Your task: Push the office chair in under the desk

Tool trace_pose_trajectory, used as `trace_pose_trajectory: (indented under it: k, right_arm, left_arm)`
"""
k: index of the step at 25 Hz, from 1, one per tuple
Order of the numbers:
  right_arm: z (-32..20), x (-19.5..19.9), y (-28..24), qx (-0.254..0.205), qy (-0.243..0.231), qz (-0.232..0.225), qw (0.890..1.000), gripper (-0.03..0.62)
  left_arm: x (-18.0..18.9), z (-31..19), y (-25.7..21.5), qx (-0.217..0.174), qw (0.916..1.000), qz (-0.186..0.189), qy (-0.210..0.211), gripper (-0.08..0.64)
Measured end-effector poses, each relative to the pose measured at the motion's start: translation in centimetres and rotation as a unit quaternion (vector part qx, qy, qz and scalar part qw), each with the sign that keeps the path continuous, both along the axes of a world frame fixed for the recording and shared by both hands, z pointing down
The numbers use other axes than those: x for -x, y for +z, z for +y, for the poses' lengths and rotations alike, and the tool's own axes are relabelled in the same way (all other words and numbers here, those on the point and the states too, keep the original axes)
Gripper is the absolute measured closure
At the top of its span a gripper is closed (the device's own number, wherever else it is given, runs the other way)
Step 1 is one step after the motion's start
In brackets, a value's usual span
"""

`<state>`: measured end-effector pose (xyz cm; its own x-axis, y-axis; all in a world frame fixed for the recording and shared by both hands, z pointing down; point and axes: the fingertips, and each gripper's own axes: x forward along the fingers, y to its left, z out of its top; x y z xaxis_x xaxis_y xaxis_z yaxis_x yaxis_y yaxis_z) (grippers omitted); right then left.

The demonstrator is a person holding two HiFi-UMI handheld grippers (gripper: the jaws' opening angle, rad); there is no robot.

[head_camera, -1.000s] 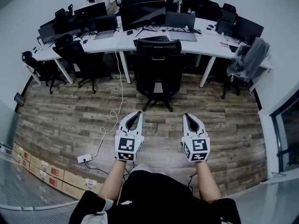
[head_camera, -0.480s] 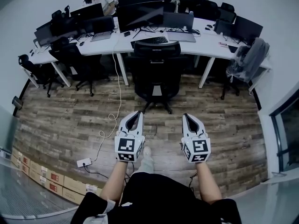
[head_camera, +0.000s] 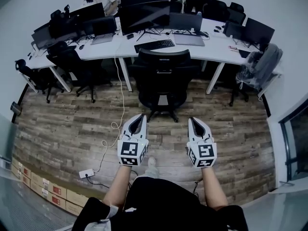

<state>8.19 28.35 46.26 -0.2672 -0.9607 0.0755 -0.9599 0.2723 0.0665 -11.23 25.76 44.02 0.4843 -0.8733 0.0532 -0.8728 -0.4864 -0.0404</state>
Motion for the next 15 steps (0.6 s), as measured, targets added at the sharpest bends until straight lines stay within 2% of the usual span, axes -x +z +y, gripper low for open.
trace_pose_trajectory:
  k: [15]
  right_arm:
    - [-12.2, 1.0, -1.3, -0.002, 0.014, -0.001, 1.000, 0.568]
  left_arm:
    - [0.6, -12.9, -1.7, -0.008, 0.9998, -0.012, 0.017, 0.546]
